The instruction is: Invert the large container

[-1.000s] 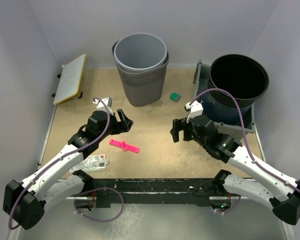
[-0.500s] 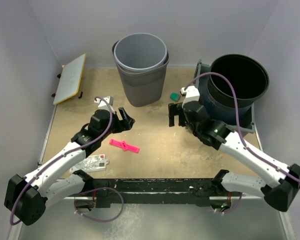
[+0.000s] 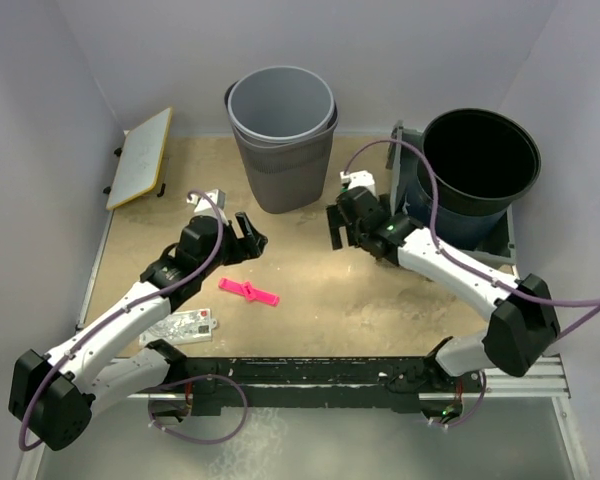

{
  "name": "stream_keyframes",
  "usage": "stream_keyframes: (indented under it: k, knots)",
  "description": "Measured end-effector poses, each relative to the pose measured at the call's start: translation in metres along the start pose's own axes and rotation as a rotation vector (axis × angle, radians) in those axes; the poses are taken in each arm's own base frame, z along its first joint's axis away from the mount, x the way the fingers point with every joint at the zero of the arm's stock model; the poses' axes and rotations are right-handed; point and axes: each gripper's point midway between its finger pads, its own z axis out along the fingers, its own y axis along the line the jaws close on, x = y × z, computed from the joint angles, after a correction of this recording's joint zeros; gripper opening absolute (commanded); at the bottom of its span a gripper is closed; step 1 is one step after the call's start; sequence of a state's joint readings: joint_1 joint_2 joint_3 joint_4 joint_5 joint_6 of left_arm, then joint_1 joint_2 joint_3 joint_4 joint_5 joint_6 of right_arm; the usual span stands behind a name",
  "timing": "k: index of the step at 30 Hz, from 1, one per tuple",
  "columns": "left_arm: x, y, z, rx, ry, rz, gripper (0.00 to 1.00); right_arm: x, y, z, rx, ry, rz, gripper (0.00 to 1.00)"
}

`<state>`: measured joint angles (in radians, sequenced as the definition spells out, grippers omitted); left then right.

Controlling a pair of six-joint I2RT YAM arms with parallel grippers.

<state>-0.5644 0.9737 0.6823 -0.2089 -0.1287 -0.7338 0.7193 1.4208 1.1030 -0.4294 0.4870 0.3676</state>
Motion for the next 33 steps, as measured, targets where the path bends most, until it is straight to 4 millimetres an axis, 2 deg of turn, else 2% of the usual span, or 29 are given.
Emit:
stream_keyframes:
  k: [3,7,8,10,14,17,19,22,25,28,33]
  knots:
    - [0.001,0.001,-0.001,-0.007,0.004,0.001,0.77,-0.005,-0.033,0.002,0.058,0.0,0.086,1.0]
    - [-0.002,0.004,-0.004,-0.038,0.01,0.006,0.77,-0.003,-0.074,-0.014,0.113,-0.028,0.182,1.0]
    - [-0.006,0.004,-0.006,-0.047,0.004,0.009,0.77,-0.002,-0.078,-0.019,0.112,-0.033,0.186,1.0]
    - [-0.021,0.001,-0.011,-0.074,-0.017,0.017,0.77,-0.003,-0.073,-0.027,0.057,-0.043,0.186,1.0]
    - [-0.084,-0.027,-0.026,-0.107,-0.109,0.051,0.77,-0.011,-0.042,-0.038,-0.121,-0.057,0.167,1.0]
    - [-0.156,-0.069,-0.041,-0.084,-0.231,0.081,0.77,-0.022,-0.017,-0.049,-0.268,-0.095,0.15,1.0]
    - [-0.196,-0.093,-0.052,-0.064,-0.311,0.096,0.77,-0.035,-0.006,-0.058,-0.341,-0.144,0.146,1.0]
    - [-0.23,-0.115,-0.056,-0.048,-0.364,0.132,0.78,-0.059,0.007,-0.068,-0.41,-0.206,0.151,1.0]
    - [-0.248,-0.136,-0.038,-0.037,-0.348,0.199,0.78,-0.086,0.01,-0.069,-0.414,-0.253,0.173,1.0]
    - [-0.264,-0.163,-0.001,-0.005,-0.327,0.274,0.79,-0.097,0.014,-0.064,-0.412,-0.252,0.195,1.0]
    - [-0.245,-0.171,0.062,0.017,-0.229,0.417,0.81,-0.089,0.016,-0.053,-0.391,-0.201,0.214,1.0]
